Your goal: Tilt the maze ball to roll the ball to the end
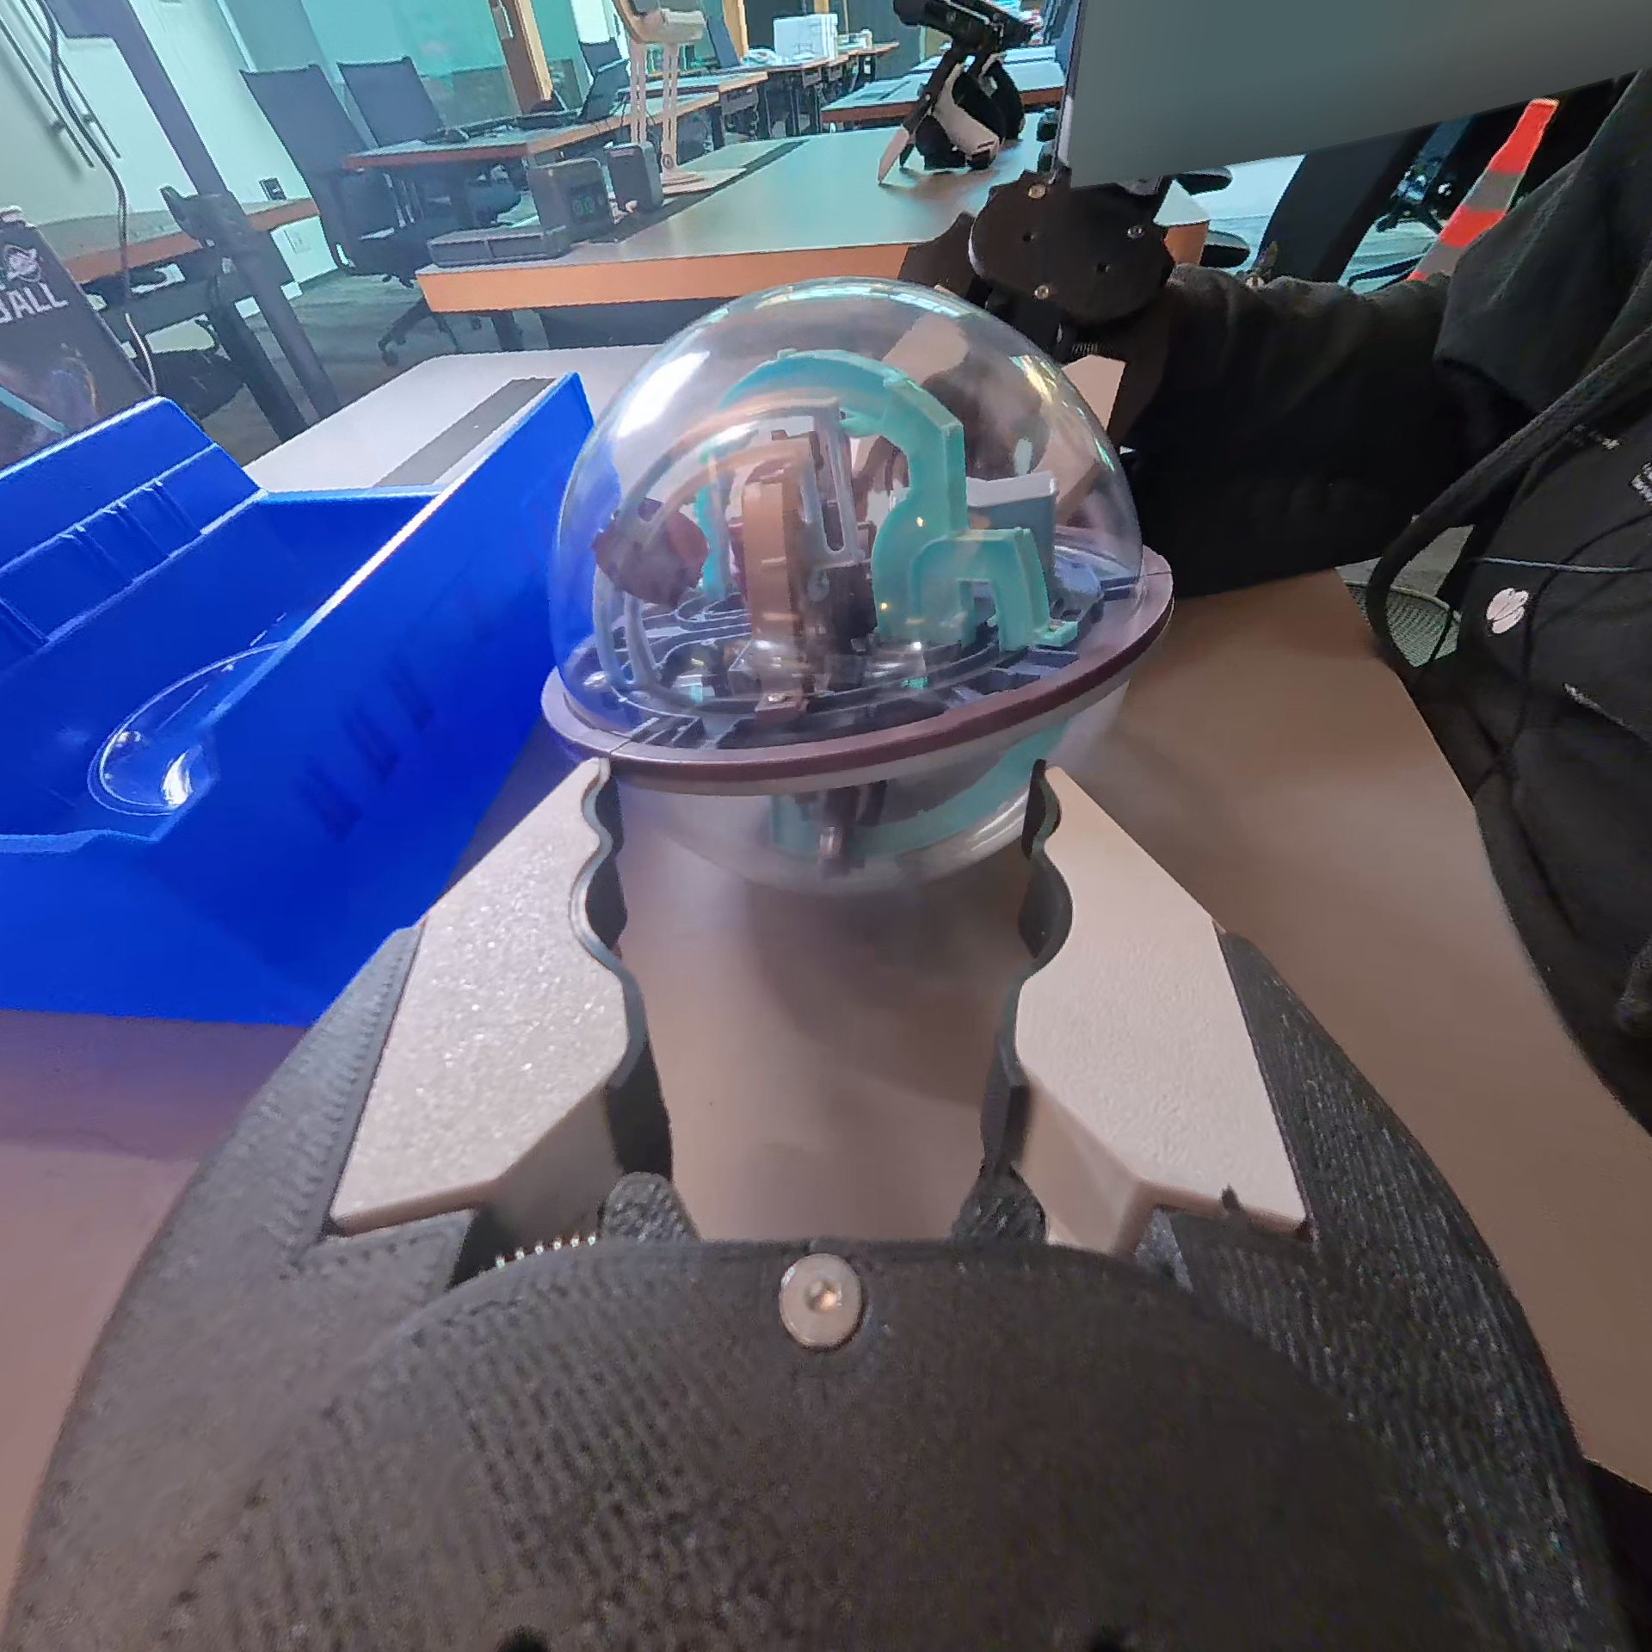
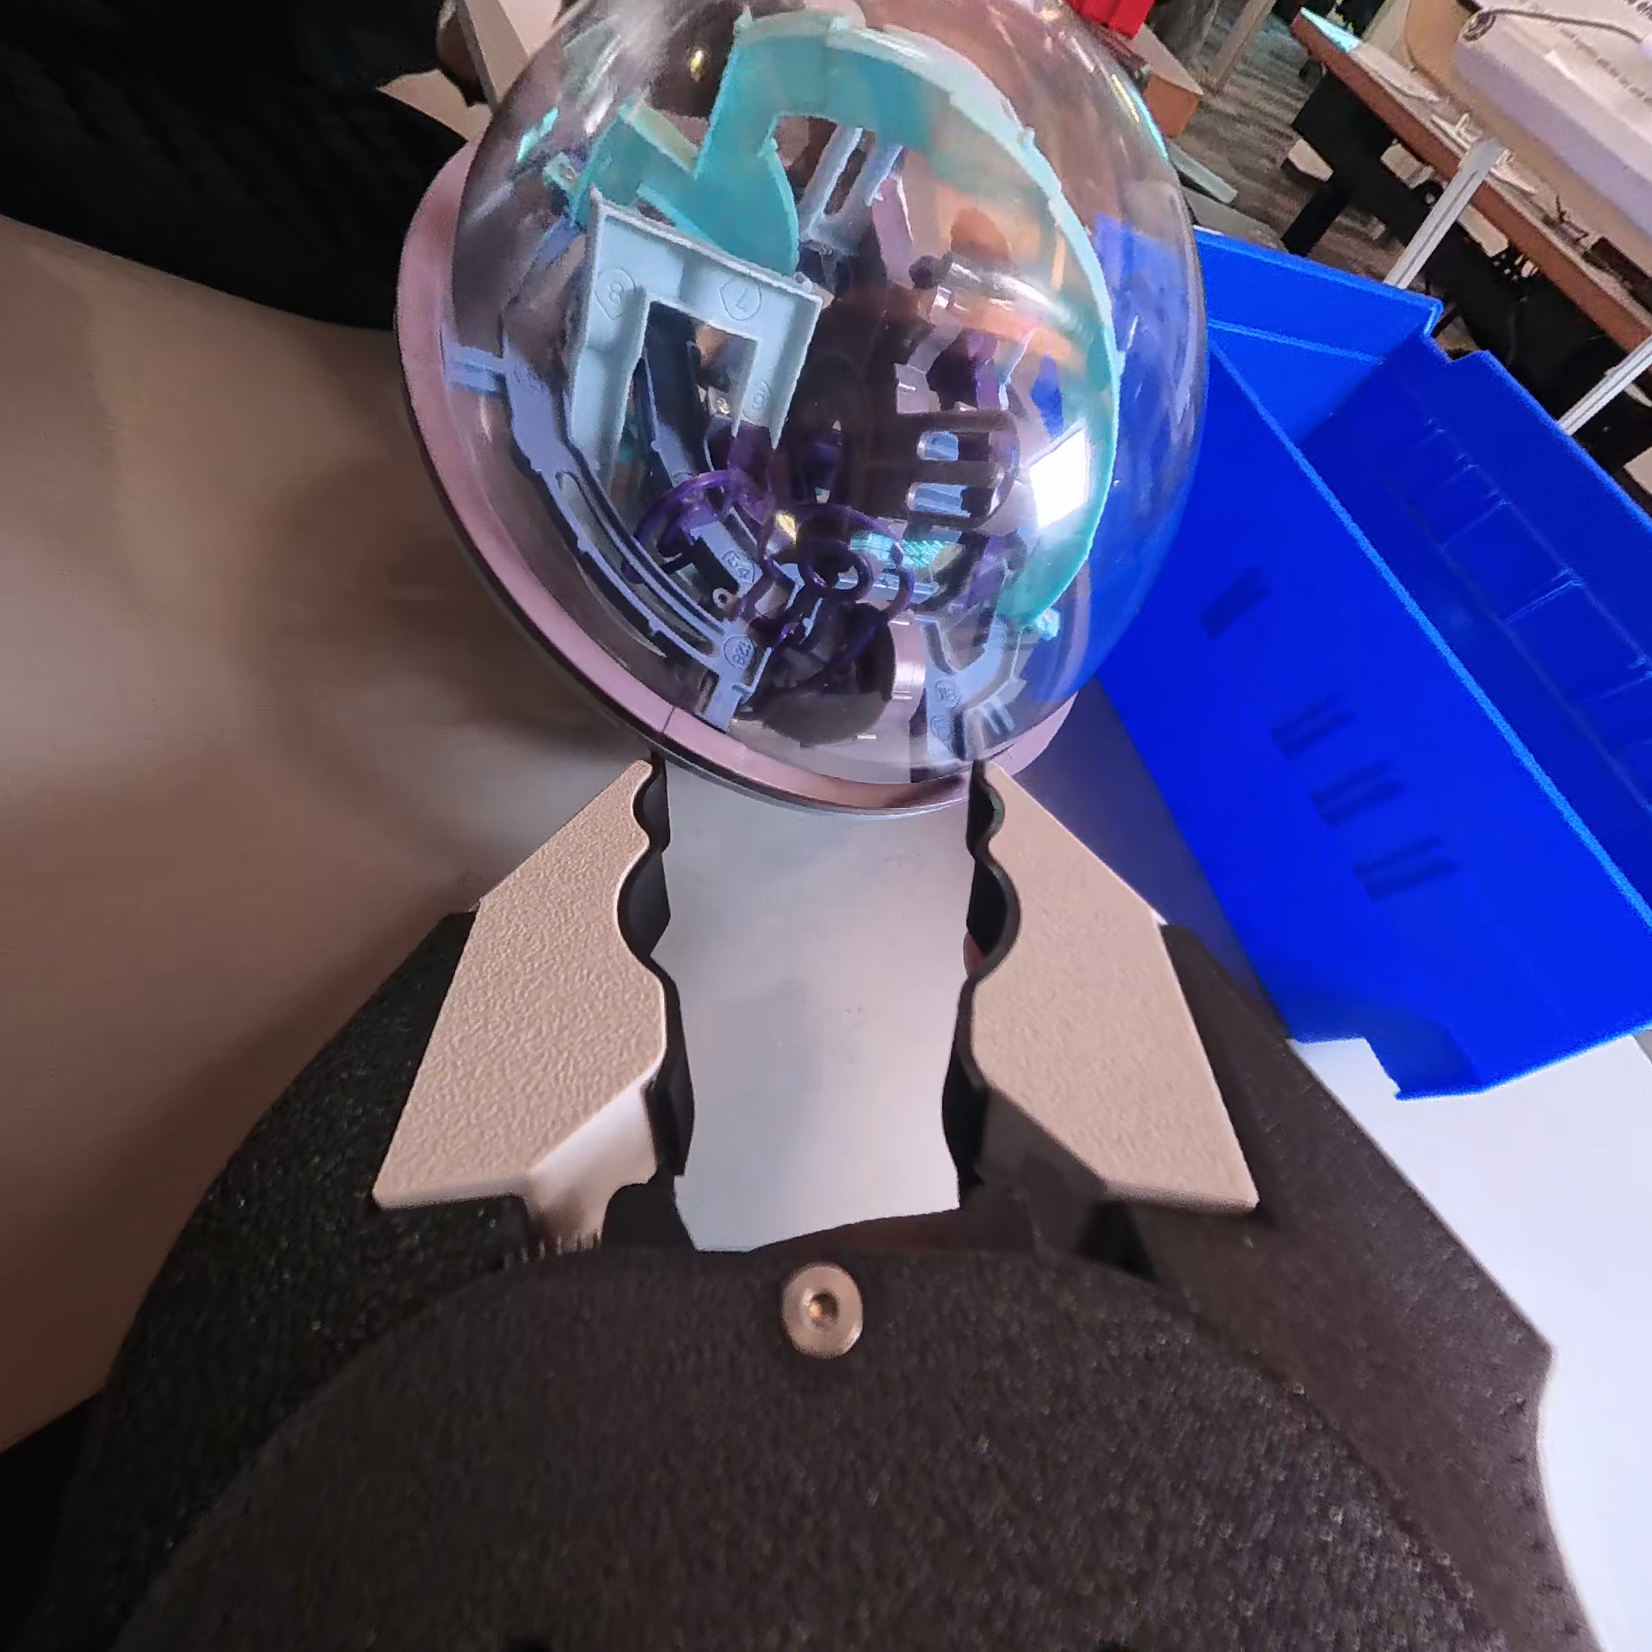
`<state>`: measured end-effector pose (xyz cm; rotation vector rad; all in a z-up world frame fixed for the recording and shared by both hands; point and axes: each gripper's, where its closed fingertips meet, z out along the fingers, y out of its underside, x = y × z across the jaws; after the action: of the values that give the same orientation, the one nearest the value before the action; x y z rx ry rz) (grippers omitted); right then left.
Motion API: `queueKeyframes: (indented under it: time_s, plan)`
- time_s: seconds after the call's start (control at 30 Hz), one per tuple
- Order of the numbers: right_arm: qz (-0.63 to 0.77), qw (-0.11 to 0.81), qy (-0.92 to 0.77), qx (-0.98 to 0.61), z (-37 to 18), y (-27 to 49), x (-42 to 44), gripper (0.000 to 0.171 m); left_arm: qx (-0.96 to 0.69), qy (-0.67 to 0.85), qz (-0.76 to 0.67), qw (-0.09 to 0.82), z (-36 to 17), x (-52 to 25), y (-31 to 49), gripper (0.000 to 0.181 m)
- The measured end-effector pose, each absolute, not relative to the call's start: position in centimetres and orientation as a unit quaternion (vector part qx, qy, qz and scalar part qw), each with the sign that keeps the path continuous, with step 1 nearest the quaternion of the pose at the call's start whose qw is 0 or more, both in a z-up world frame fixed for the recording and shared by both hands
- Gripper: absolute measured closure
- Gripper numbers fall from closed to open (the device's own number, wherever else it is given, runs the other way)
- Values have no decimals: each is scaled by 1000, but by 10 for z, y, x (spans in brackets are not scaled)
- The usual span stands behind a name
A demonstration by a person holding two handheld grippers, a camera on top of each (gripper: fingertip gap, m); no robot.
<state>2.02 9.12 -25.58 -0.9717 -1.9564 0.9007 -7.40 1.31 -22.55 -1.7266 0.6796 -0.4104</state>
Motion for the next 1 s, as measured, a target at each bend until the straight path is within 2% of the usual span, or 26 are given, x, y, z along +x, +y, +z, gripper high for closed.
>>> queueKeyframes:
  time_s: [0.57, 0.77, 1.0]
  plan:
    - [411, 347, -742, -400, -246, 93, 26, 99, -733, 277, -191, 591, -220, -75, 7, 98]
    - [454, 300, -733, -408, -244, 86, 31, 92, -729, 280, -191, 594, -217, -73, 5, 100]
    - [434, 305, -744, -407, -252, 86, 29, 90, -725, 288, -183, 598, -216, -68, 4, 101]
